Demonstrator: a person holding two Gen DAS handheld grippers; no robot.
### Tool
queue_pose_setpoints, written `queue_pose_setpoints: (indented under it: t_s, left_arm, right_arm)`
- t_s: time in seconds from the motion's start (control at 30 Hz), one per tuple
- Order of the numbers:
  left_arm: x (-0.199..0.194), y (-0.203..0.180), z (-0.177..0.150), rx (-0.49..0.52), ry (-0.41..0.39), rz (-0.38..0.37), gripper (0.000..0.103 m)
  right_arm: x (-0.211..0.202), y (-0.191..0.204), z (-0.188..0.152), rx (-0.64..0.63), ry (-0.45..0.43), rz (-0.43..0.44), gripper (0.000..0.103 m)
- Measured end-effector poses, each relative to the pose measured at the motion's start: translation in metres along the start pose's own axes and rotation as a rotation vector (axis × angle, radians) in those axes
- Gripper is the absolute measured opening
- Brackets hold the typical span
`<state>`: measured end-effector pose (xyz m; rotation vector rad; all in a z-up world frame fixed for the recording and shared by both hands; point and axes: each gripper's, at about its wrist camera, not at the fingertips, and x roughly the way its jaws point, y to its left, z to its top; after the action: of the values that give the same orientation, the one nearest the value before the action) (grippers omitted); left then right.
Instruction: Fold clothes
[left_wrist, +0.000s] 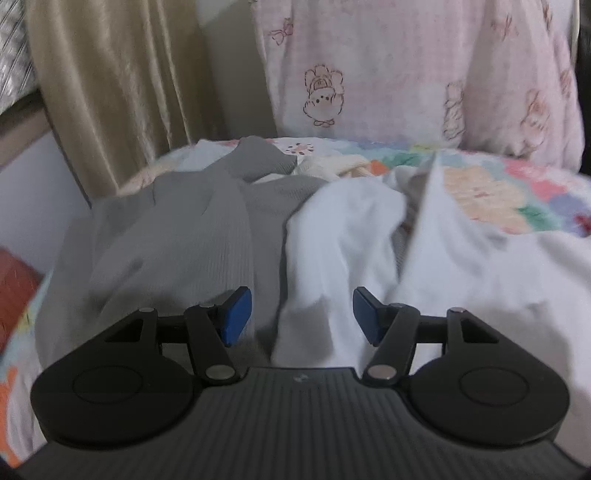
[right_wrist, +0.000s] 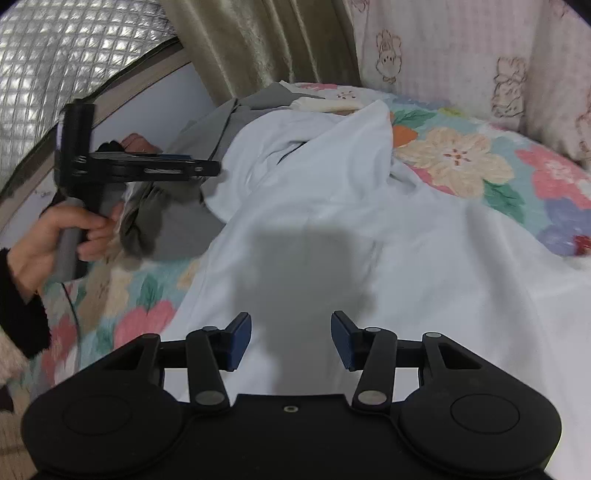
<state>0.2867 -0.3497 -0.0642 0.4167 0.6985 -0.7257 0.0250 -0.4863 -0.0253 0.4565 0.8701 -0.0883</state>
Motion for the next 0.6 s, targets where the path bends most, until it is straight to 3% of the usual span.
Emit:
queue_pose_setpoints:
  t_s: [0.23,0.27,0.3,0.33,0.37,0.4,0.47,0.6]
  left_arm:
    - [0.051,-0.005,0.009,-0.020,0.107,0.061,0.061]
    - [0.051,-0.009,0.011,0.002,0.110,0.073,0.057]
    - [0.051,-0.013,0.012,0.025,0.114,0.087,0.031]
    - [0.049,-0.017,0.015,0.050,0.116,0.105,0.016]
    - [0.047,-0.018,0.018,0.058,0.116,0.104,0.007]
    - [0.044,-0.019,0.022,0.062,0.113,0.104,0.005]
    - [0.029,-0.016,0.032,0.018,0.074,0.107,0.005]
    - [-0.028,-0.024,0.056,0.010,-0.133,0.078,0.005]
  right_arm:
    - [0.012,-0.006,0.003,0.007,-0.006,0.038,0.053]
    - [0.012,-0.007,0.002,0.009,-0.007,0.041,0.054]
    - [0.012,-0.009,0.000,0.011,-0.008,0.040,0.054]
    - [0.011,-0.010,-0.001,0.013,-0.006,0.038,0.054]
    - [0.011,-0.011,-0.002,0.015,-0.004,0.031,0.054]
    - [0.011,-0.012,-0.003,0.017,-0.003,0.026,0.054]
    - [0.012,-0.014,-0.006,0.020,-0.004,0.017,0.054]
    - [0.012,-0.018,-0.012,0.019,-0.009,0.008,0.054]
